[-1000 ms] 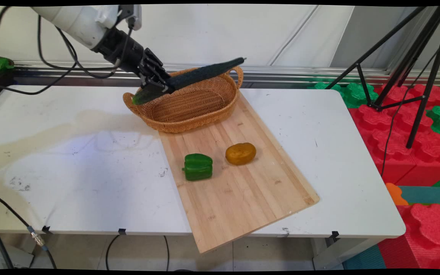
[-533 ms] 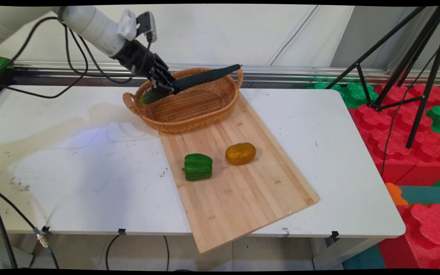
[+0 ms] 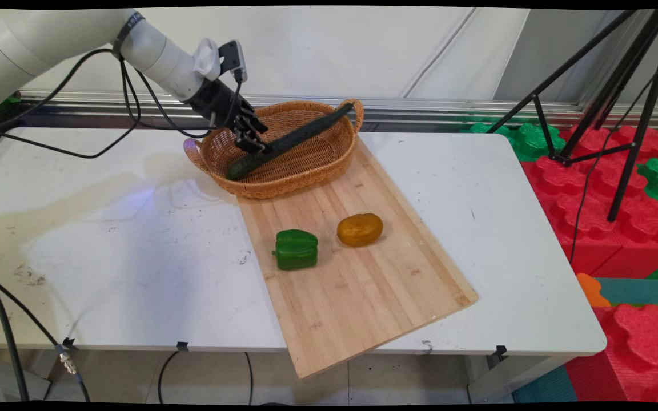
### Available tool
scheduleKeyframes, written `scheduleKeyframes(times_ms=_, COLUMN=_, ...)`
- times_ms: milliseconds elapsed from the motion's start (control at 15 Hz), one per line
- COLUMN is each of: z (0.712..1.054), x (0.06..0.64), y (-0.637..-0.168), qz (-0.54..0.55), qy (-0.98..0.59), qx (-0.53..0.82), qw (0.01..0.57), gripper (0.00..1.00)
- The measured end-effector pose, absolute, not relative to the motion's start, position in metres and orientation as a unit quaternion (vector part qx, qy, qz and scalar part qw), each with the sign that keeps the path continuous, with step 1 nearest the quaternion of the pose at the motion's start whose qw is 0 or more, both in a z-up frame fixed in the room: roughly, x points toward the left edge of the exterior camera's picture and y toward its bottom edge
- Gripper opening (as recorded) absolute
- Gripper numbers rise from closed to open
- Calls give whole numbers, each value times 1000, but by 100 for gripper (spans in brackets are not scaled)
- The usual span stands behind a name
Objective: Place the picked object in the vegetable basket
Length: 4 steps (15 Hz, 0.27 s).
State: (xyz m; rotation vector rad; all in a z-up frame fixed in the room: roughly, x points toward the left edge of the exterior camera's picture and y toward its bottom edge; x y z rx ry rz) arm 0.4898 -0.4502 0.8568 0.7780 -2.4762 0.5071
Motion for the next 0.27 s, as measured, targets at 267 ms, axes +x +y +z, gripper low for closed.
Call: scheduleKeyframes(times_ms=267, z=851, x=494, y=-455, qz=187, qy=-904, qx=296, qw=246, gripper=100)
